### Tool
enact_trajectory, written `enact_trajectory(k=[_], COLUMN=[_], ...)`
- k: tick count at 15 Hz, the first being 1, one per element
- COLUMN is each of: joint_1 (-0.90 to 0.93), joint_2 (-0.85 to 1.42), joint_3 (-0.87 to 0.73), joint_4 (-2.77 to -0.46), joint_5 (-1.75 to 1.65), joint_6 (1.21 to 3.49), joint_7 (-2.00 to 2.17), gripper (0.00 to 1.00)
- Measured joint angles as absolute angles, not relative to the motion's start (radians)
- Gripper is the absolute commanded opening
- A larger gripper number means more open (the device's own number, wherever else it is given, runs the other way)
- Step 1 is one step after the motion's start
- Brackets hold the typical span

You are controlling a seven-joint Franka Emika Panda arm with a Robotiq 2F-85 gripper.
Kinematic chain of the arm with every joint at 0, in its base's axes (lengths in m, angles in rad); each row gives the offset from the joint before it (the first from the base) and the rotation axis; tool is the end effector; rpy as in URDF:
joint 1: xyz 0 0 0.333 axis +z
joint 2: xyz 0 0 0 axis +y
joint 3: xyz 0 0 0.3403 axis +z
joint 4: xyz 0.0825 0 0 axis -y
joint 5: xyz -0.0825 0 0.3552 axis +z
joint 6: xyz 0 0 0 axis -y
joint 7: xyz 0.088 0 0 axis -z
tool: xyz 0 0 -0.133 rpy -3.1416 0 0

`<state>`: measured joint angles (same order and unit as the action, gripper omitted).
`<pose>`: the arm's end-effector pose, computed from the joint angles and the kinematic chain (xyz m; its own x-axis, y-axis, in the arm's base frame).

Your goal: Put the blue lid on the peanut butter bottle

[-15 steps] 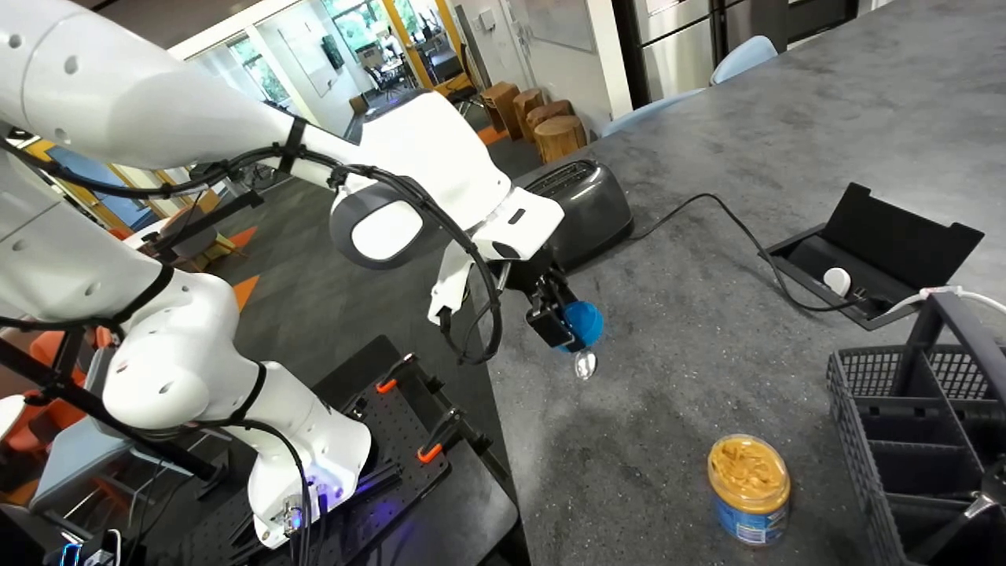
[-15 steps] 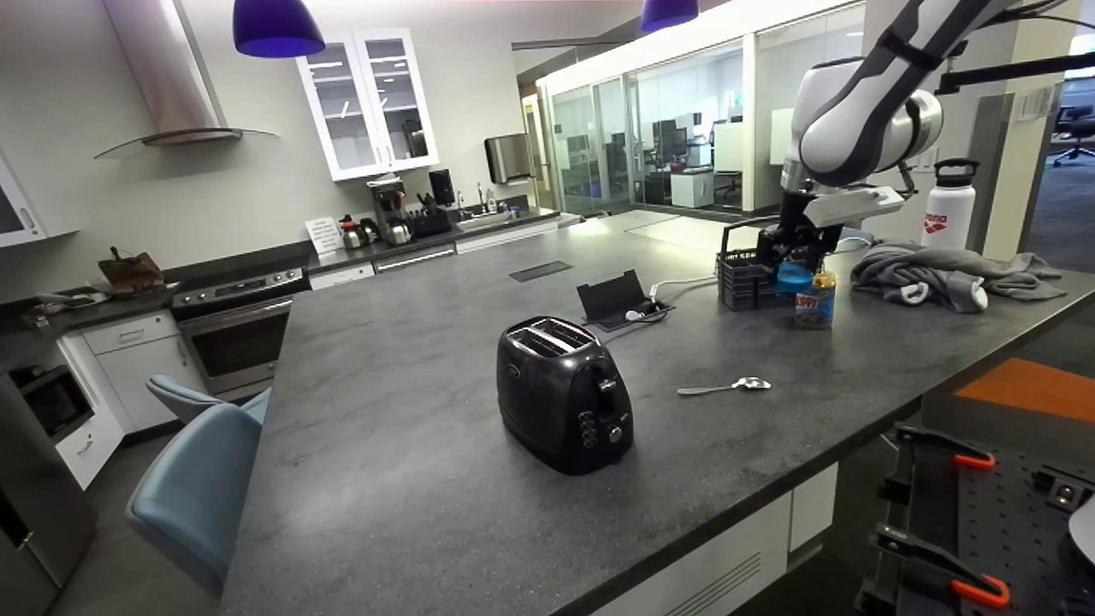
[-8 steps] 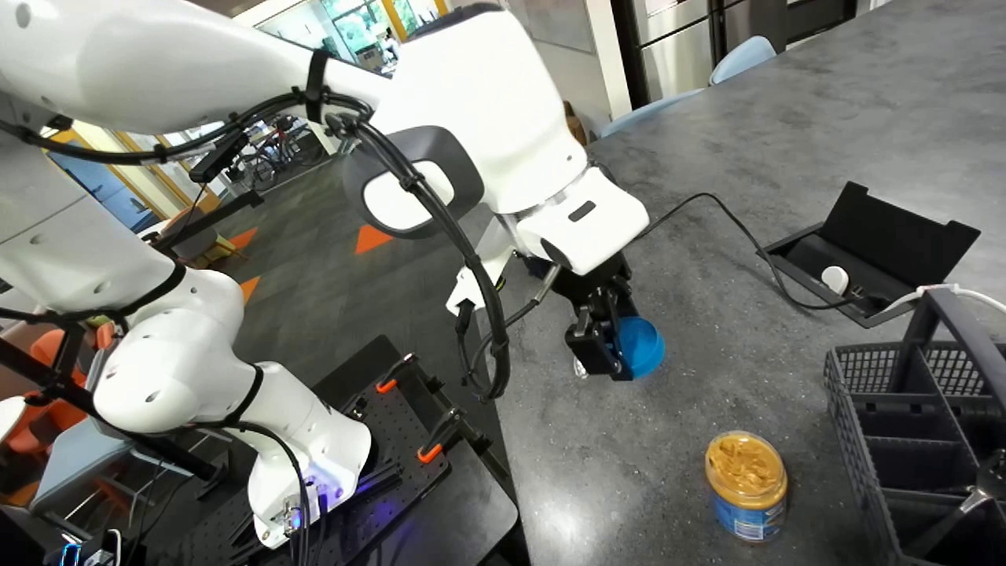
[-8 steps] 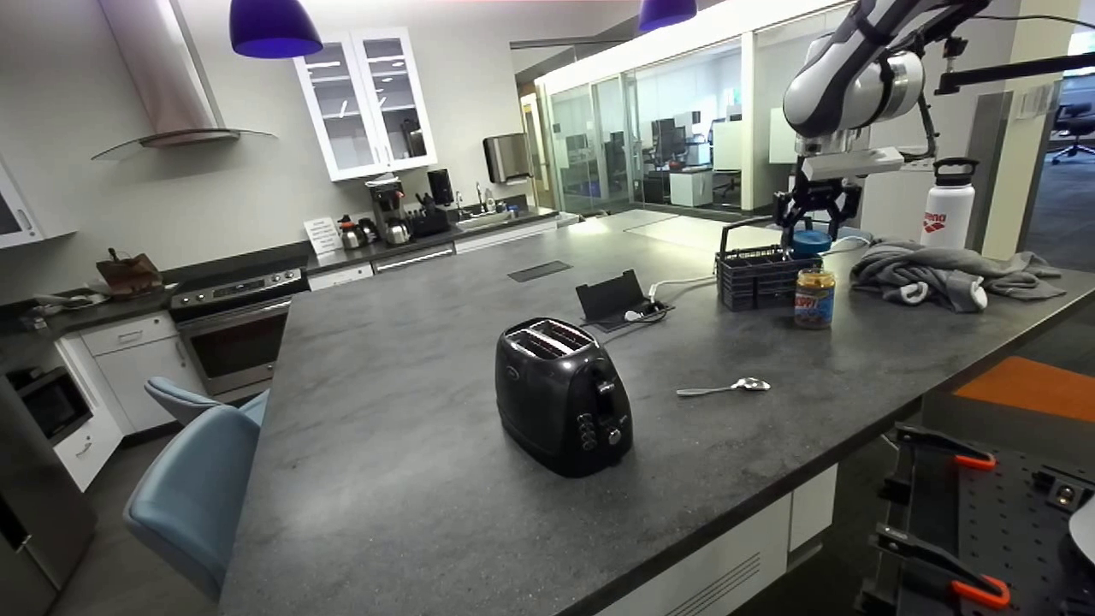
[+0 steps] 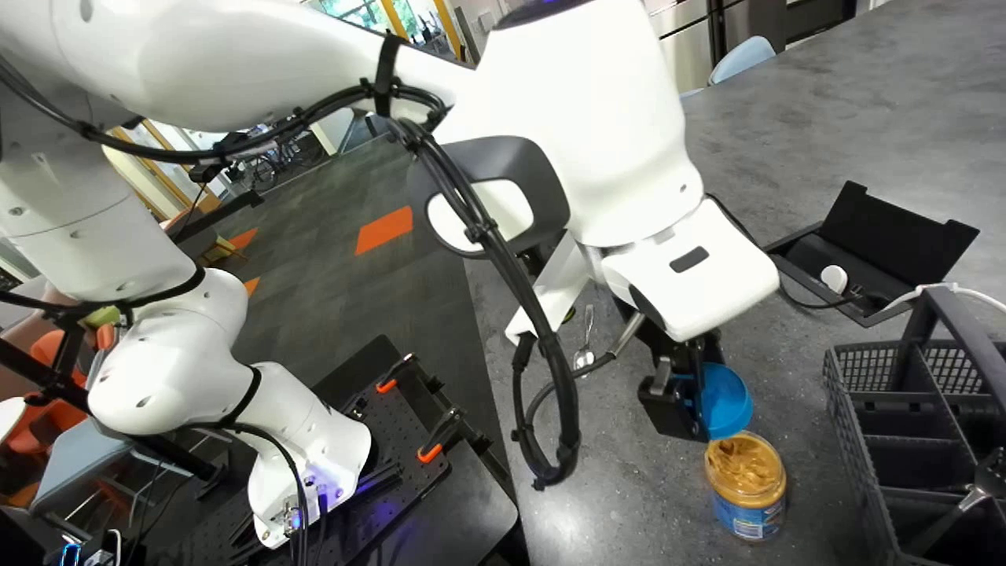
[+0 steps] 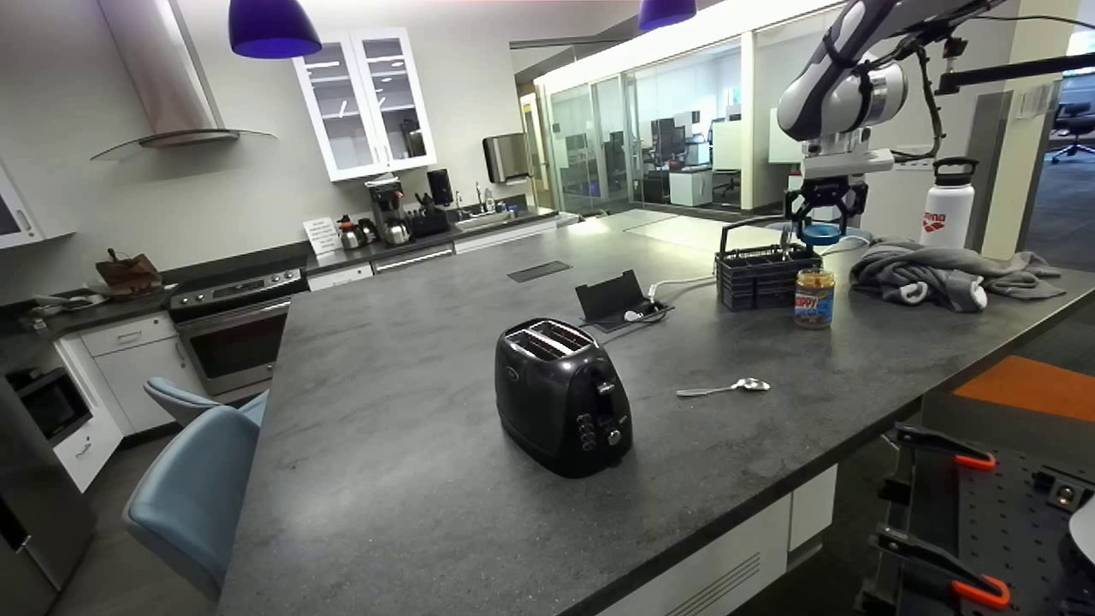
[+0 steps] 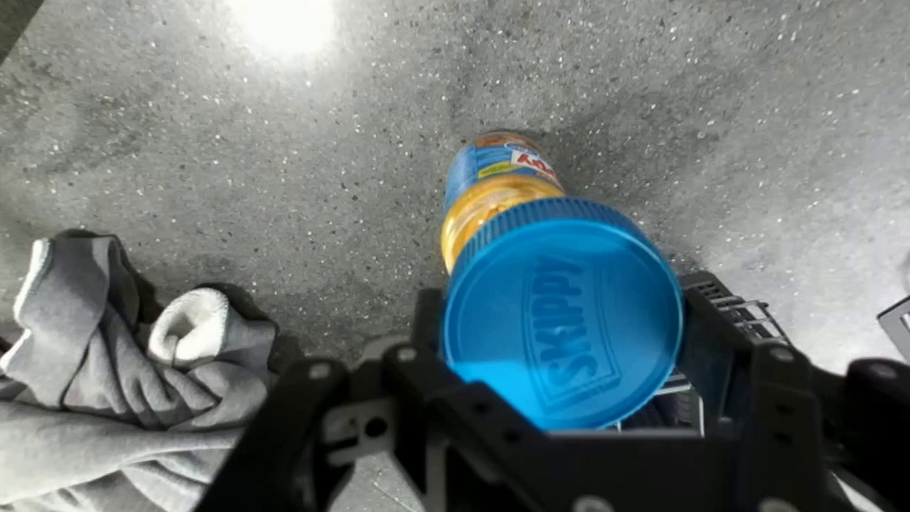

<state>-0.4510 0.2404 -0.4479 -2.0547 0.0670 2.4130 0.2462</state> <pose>0.3724 -0.4504 0.3617 0.3837 -0.9109 0.1518 -0.9224 -0.3859 0.0155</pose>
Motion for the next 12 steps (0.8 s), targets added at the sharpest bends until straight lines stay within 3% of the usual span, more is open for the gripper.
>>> enact_trajectory(k=[12], joint_1=[-0.512], joint_2=[0.470], joint_3=[-0.427], joint_4=[-1.883], joint_5=[0.186], joint_6=[2.381], joint_7=[0.245], gripper=[0.55])
